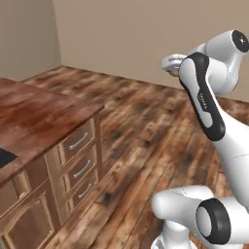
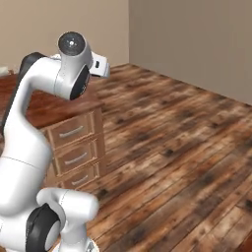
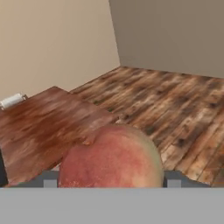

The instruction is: Retrieve the peach and mango from the fridge and place them into the bowl on the dining table.

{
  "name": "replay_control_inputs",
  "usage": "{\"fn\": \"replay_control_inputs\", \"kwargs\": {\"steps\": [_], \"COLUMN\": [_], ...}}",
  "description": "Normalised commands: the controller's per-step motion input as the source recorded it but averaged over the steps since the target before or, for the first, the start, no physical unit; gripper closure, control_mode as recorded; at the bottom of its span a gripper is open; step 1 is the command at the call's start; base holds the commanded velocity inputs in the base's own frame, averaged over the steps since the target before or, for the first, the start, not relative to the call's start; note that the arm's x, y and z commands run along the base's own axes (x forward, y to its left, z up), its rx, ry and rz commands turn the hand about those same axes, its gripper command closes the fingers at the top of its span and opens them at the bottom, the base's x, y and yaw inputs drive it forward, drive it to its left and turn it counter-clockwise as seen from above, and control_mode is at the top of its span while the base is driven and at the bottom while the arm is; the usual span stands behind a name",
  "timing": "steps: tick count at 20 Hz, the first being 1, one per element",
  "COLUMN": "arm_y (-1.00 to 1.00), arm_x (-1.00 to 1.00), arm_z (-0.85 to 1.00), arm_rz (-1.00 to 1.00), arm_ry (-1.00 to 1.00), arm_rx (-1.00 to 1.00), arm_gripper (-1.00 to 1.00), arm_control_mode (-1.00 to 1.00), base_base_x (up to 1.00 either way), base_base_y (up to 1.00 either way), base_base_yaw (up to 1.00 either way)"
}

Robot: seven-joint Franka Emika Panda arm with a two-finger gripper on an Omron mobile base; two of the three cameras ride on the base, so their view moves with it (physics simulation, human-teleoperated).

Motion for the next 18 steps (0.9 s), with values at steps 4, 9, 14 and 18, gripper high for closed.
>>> {"fn": "replay_control_inputs", "kwargs": {"steps": [4, 9, 14, 18], "arm_y": [0.00, 0.00, 0.00, 0.00], "arm_x": [0.00, 0.00, 0.00, 0.00], "arm_z": [0.00, 0.00, 0.00, 0.00], "arm_rz": [0.00, 0.00, 0.00, 0.00], "arm_ry": [0.00, 0.00, 0.00, 0.00], "arm_rx": [0.00, 0.00, 0.00, 0.00], "arm_gripper": [1.00, 1.00, 1.00, 1.00], "arm_control_mode": [1.00, 1.00, 1.00, 1.00], "base_base_x": [0.89, 1.00, 1.00, 1.00], "base_base_y": [-0.81, -0.43, -0.11, 0.19], "base_base_yaw": [-0.60, -0.45, -0.31, -0.33]}}
